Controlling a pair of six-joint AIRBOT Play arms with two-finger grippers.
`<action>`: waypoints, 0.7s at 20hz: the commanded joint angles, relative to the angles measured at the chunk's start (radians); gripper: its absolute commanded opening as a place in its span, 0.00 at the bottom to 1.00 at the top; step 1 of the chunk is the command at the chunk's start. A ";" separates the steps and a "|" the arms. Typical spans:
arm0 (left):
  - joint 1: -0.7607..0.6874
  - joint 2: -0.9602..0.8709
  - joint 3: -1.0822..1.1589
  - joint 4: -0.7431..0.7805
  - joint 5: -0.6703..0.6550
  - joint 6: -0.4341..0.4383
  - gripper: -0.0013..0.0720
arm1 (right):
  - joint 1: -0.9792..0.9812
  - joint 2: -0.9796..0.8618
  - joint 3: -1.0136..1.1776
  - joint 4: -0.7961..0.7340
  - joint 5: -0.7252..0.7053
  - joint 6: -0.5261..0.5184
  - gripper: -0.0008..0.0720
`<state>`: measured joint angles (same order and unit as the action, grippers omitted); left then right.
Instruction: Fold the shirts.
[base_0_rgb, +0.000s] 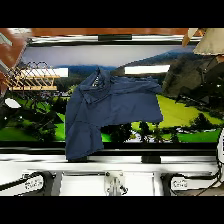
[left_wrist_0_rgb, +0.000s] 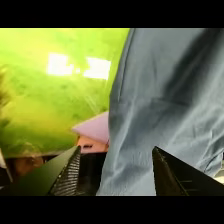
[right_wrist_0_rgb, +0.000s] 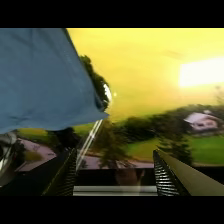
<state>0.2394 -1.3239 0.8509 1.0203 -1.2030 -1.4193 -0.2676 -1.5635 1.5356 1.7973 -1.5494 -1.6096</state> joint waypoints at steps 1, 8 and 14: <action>-0.009 -0.036 -0.023 -0.027 0.055 0.021 0.71 | 0.022 0.001 -0.016 0.010 0.030 -0.006 0.82; -0.087 -0.071 -0.024 -0.039 0.193 0.019 0.69 | 0.023 0.001 -0.016 0.003 0.031 -0.011 0.82; -0.110 -0.120 -0.023 -0.060 0.198 0.021 0.19 | 0.022 0.000 -0.019 0.003 0.022 -0.033 0.82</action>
<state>0.1387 -1.4273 0.8276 0.9623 -1.0187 -1.3994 -0.2459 -1.5635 1.5192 1.8004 -1.5192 -1.6230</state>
